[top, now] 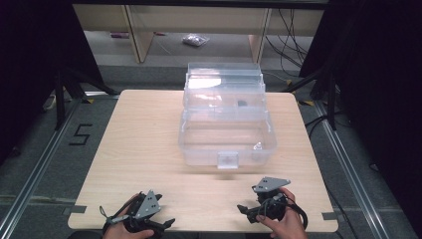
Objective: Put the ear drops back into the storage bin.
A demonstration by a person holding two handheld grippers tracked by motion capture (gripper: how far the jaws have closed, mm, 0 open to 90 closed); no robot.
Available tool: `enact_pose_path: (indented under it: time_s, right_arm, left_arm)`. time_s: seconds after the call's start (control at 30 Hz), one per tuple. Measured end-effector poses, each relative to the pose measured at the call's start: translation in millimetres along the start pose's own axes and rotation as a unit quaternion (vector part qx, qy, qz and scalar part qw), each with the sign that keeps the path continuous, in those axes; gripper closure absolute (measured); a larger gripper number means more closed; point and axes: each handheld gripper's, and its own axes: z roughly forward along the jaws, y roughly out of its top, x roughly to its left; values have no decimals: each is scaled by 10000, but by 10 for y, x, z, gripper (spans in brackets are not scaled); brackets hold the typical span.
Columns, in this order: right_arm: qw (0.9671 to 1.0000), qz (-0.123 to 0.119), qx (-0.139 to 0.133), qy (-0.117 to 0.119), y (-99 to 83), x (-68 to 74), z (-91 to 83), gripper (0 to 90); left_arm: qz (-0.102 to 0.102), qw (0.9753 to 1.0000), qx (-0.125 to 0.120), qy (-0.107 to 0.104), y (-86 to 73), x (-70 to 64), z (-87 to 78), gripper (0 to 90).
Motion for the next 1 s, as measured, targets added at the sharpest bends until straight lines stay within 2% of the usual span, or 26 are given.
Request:
enact_pose_path:
  time_s: [0.03,0.07,0.2,0.23,0.3,0.33,0.37,0.4,0.43,0.47,0.5,0.53,0.57,0.63,0.67,0.73,0.77,0.8,0.83,0.9,0.93,1.0]
  right_arm:
    - [10000,36,-57,5,-18,8,11,186]
    - [10000,5,25,45,-26,6,-5,184]
    - [9999,19,98,65,-85,7,-1,180]
    - [10000,47,9,81,-108,6,16,180]
    - [9997,137,168,98,-137,12,3,180]
    - [9999,12,106,85,-157,-7,25,179]
    - [9998,-9,167,108,-167,-10,19,178]
    - [9995,240,192,107,-182,25,18,178]
    - [9999,13,98,104,-193,-4,27,177]
    - [9999,13,98,104,-193,-4,27,177]
    - [9995,266,176,78,-212,31,2,177]
    - [9999,99,88,61,-217,5,0,176]
    - [9996,178,221,63,-221,12,-24,175]
    - [9994,225,240,73,-241,20,-44,173]
    - [9997,103,207,61,-253,6,-43,170]
    - [9997,149,192,77,-265,13,-52,169]
    - [9999,9,83,81,-296,-2,-33,168]
    - [9999,9,83,81,-296,-2,-33,168]
    - [9996,104,266,47,-312,15,-74,168]
    - [9996,194,207,40,-324,37,-67,168]
    - [9998,28,193,70,-332,20,-66,167]
    - [9997,-14,226,98,-345,28,-80,166]
  left_arm:
    - [5,10000,10,6,0,2,-1,153]
    - [-45,10000,26,12,-3,-1,2,154]
    - [-34,10000,29,4,-3,0,2,154]
    - [-34,10000,29,4,-3,0,2,154]
    - [35,10000,41,21,2,8,3,154]
    - [33,10000,28,7,2,5,-2,153]
    - [33,10000,28,7,2,5,-2,153]
    - [-10,10000,27,12,-2,1,0,154]
    - [-37,10000,28,11,-3,0,2,154]
    - [-37,10000,28,11,-3,0,2,153]
    - [44,10000,24,4,1,6,-2,153]
    - [27,10000,24,5,0,3,-1,154]
    - [28,10000,22,2,0,3,-1,153]
    - [36,10000,30,-7,0,7,2,154]
    - [-45,10000,50,-7,-3,0,8,154]
    - [-41,10000,49,-8,-3,0,7,153]
    - [-46,10000,47,-8,-2,0,7,153]
    - [-46,10000,47,-8,-2,0,7,154]
    - [-44,10000,49,-5,-3,0,8,154]
    - [-42,10000,50,-4,-3,-1,8,153]
    - [-43,10000,49,-3,-3,0,8,153]
    - [-20,10000,52,3,-2,0,6,154]
